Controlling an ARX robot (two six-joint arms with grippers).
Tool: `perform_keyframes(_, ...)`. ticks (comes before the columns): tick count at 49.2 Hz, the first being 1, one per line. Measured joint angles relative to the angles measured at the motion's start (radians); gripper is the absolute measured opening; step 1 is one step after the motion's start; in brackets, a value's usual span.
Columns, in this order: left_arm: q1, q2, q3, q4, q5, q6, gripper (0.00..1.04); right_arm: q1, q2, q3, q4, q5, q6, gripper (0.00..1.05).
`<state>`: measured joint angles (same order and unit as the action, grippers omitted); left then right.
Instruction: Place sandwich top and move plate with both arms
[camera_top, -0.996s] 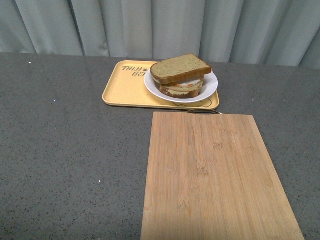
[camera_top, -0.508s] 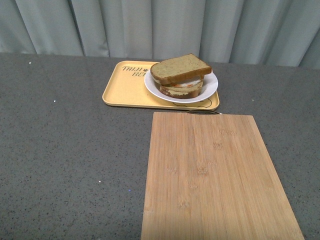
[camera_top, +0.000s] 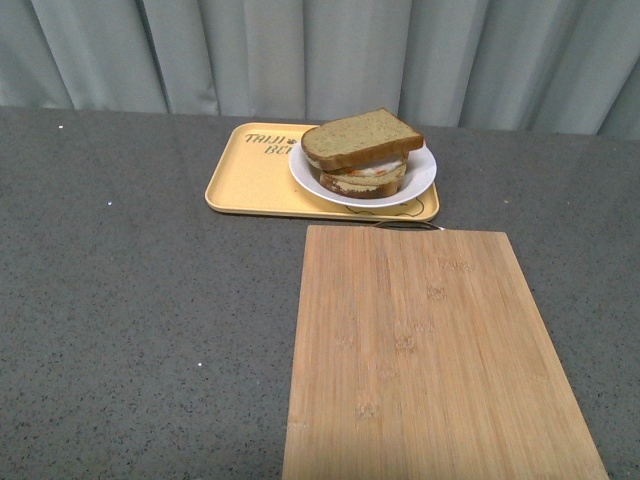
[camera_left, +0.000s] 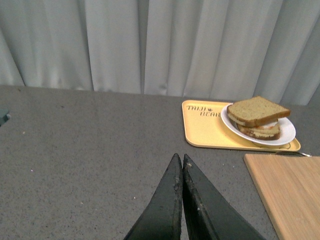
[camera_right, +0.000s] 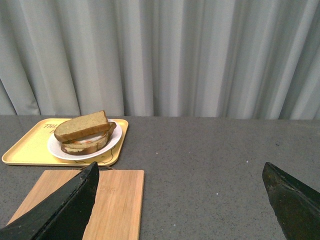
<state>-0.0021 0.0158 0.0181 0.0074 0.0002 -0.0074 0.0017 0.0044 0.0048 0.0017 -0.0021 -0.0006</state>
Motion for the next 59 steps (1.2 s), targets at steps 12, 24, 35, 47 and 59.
perform_keyframes(12, 0.000, -0.010, 0.000, -0.005, 0.000, 0.000, 0.28, 0.000, 0.000, 0.000, 0.000, 0.000, 0.000, 0.95)
perform_keyframes(24, 0.000, -0.011, 0.000, -0.005, 0.000, 0.000, 0.70, 0.000, 0.000, 0.000, 0.000, 0.000, 0.000, 0.95)
perform_keyframes(35, 0.000, -0.011, 0.000, -0.005, 0.000, 0.001, 0.98, 0.000, 0.000, 0.000, 0.000, 0.000, 0.000, 0.95)
perform_keyframes(47, 0.000, -0.011, 0.000, -0.005, 0.000, 0.001, 0.98, 0.000, 0.000, 0.000, 0.000, 0.000, 0.000, 0.95)
perform_keyframes(59, 0.000, -0.011, 0.000, -0.005, 0.000, 0.001, 0.98, 0.000, 0.000, 0.000, 0.000, 0.000, 0.000, 0.95)
